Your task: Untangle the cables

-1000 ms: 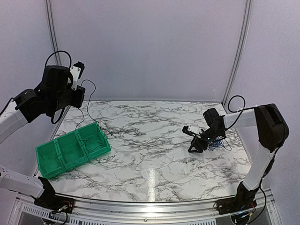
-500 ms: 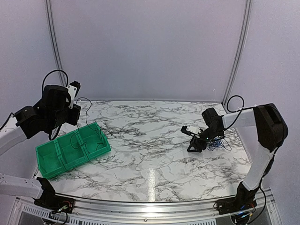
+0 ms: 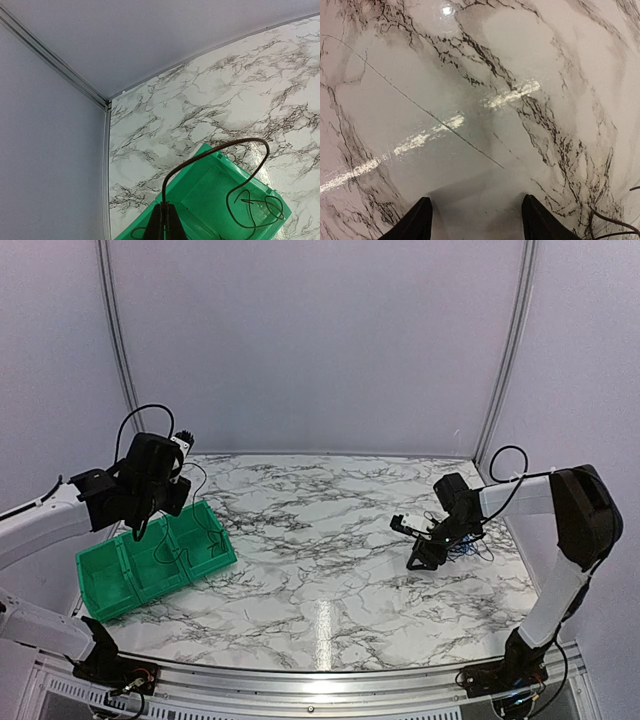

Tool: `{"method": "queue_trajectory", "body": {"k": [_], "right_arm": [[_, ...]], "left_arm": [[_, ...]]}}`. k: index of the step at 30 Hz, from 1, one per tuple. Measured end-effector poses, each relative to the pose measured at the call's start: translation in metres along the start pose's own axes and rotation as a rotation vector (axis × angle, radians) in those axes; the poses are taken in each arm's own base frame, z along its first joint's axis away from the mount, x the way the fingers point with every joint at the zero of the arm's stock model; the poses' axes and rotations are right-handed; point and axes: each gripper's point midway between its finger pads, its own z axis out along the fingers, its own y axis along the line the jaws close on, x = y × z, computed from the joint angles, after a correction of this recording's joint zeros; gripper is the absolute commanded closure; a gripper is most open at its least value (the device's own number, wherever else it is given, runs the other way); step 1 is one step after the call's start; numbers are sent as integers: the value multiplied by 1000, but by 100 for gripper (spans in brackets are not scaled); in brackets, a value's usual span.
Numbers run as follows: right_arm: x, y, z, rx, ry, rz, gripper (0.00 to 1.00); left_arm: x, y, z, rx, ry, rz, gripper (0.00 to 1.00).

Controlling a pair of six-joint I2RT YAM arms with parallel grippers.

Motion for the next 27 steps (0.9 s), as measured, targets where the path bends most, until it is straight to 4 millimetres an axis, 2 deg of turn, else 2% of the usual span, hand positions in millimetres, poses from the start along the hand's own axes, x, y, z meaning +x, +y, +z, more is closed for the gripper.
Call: {"method": "queue_trajectory", "body": {"k": [5, 13, 18, 21, 27], "right_arm": [[0, 0, 0, 0, 2, -3, 39], [1, 0, 0, 2, 3, -3, 39], [1, 0, 0, 3, 5, -3, 39], [1, -1, 0, 5, 6, -3, 39], [1, -1, 0, 5, 6, -3, 39]], "left_arm": [[-6, -14, 8, 49, -9, -4, 100], [-44, -40, 7, 196, -111, -58, 100], [-56, -55, 6, 289, -158, -90, 100], [-52, -57, 12, 318, -165, -126, 100], [-22, -50, 27, 376, -130, -249, 100]]}}
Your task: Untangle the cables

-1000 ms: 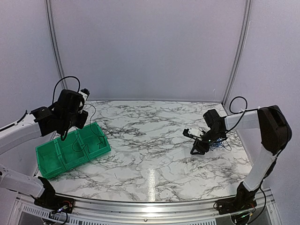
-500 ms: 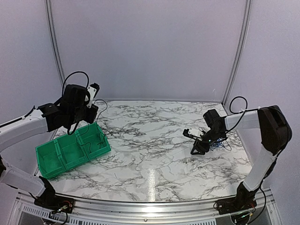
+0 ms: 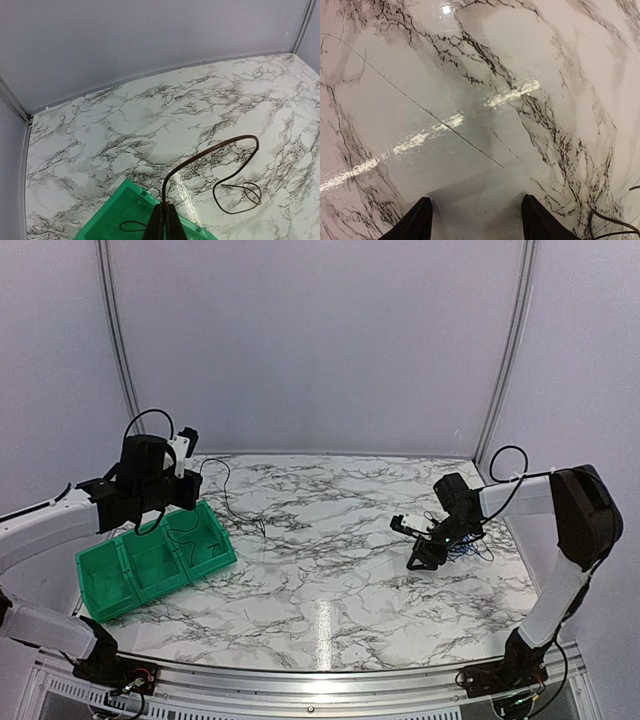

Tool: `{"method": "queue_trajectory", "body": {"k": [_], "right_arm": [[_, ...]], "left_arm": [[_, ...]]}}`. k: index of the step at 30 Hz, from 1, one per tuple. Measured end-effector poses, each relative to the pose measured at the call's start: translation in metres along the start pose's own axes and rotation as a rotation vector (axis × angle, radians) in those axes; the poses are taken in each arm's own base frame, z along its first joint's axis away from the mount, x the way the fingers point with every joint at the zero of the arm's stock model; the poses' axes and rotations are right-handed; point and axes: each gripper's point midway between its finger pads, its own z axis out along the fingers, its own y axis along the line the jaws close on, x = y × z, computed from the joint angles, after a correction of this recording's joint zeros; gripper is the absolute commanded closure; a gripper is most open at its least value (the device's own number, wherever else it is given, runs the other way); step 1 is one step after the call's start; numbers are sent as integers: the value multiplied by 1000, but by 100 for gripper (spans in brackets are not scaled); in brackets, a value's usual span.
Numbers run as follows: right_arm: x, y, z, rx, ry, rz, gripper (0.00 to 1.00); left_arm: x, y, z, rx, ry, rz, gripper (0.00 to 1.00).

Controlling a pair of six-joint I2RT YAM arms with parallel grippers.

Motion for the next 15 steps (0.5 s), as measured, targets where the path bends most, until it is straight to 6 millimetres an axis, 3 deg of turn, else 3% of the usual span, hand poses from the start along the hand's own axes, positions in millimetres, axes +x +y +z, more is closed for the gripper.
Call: {"method": "queue_trajectory", "body": {"k": [4, 10, 15], "right_arm": [[0, 0, 0, 0, 1, 0, 39], [0, 0, 0, 0, 1, 0, 39], [1, -1, 0, 4, 5, 0, 39]], "left_arm": [[-2, -3, 0, 81, -36, -86, 100], [-11, -34, 20, 252, -29, -162, 100], [-1, -45, 31, 310, 10, -207, 100]]}}
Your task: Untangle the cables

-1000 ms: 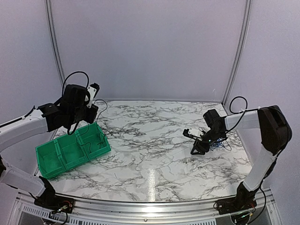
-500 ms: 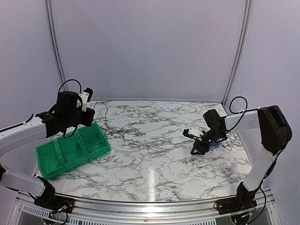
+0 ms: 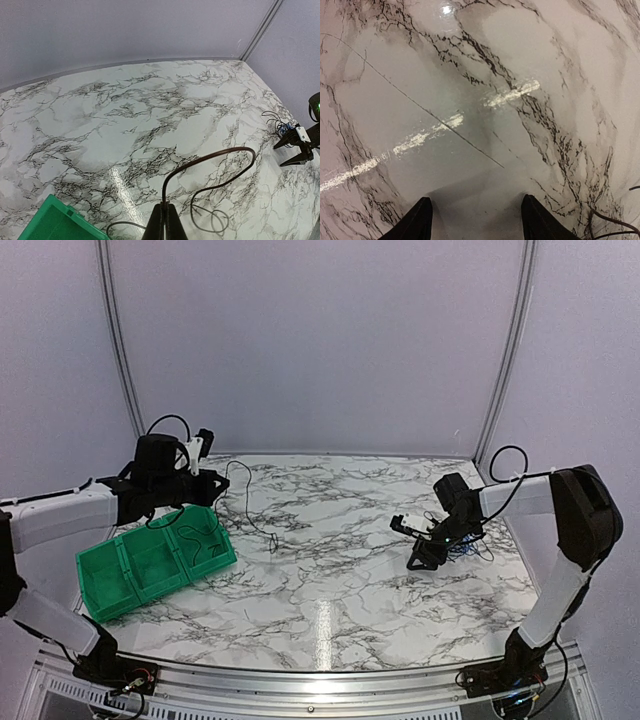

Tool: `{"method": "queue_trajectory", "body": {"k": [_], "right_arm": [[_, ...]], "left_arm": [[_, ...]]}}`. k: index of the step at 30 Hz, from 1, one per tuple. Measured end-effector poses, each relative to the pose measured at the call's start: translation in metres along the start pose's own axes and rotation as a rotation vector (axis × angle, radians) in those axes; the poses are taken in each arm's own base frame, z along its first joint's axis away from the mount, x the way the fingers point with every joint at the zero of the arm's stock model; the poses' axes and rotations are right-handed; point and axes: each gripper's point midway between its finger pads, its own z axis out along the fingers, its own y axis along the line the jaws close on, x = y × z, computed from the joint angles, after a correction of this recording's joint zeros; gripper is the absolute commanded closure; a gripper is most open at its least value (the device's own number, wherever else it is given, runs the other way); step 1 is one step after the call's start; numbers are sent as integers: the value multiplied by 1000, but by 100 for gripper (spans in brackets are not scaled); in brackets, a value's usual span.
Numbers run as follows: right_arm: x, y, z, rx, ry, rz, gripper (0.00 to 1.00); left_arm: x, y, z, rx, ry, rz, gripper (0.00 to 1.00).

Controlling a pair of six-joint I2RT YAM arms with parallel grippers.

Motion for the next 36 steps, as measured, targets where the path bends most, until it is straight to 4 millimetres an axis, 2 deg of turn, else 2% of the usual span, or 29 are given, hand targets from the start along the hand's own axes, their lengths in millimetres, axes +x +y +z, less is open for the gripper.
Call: {"method": "queue_trajectory", "body": {"k": [5, 13, 15, 20, 23, 32, 36], "right_arm": [[1, 0, 0, 3, 3, 0, 39], [1, 0, 0, 4, 3, -1, 39], [1, 0, 0, 4, 3, -2, 39], [1, 0, 0, 4, 3, -4, 39], [1, 0, 0, 4, 3, -4, 39], [1, -1, 0, 6, 4, -4, 39], [1, -1, 0, 6, 5, -5, 39]], "left_arm": [[-1, 4, -11, -30, -18, -3, 100], [-10, 21, -65, -178, -109, 1, 100], [-4, 28, -74, -216, -107, -1, 100], [28, 52, -90, -332, -58, -12, 100], [36, 63, -101, -385, -57, -17, 100], [5, 63, -138, -410, -224, -21, 100], [-2, 64, -145, -414, -262, -26, 100]]}}
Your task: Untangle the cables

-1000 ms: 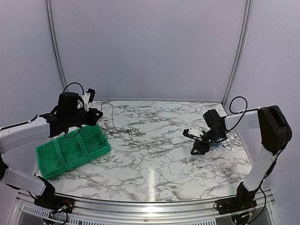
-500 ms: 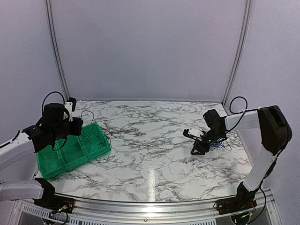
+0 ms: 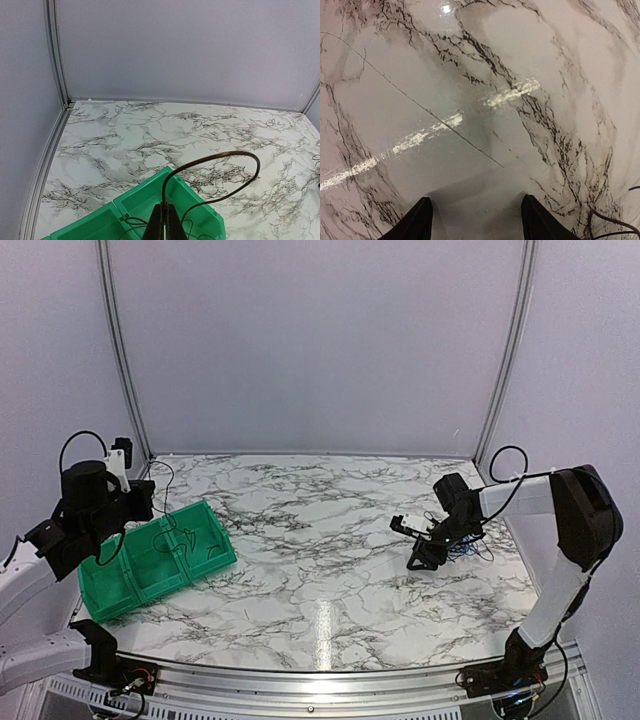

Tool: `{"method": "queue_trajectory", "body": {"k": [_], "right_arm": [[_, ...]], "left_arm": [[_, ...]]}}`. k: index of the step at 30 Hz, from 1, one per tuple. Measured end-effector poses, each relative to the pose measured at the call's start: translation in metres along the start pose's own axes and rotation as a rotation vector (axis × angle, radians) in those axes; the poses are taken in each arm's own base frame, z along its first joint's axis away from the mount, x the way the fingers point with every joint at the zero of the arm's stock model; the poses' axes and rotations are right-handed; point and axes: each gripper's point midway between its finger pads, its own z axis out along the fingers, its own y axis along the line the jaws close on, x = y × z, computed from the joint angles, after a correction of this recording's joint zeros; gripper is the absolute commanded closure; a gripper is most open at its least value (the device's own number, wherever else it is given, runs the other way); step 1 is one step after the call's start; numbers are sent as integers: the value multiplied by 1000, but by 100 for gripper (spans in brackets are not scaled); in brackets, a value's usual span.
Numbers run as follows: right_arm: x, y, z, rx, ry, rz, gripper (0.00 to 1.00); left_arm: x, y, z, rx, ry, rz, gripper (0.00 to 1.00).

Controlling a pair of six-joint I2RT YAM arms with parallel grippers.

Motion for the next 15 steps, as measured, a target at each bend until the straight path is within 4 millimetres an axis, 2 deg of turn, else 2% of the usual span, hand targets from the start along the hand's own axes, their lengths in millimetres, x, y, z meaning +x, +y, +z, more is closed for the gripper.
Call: {"method": "queue_trajectory", "body": {"k": [9, 15], "right_arm": [[0, 0, 0, 0, 1, 0, 39], [0, 0, 0, 0, 1, 0, 39]], "left_arm": [[18, 3, 10, -18, 56, 14, 100], [58, 2, 38, -30, 204, 34, 100]]}}
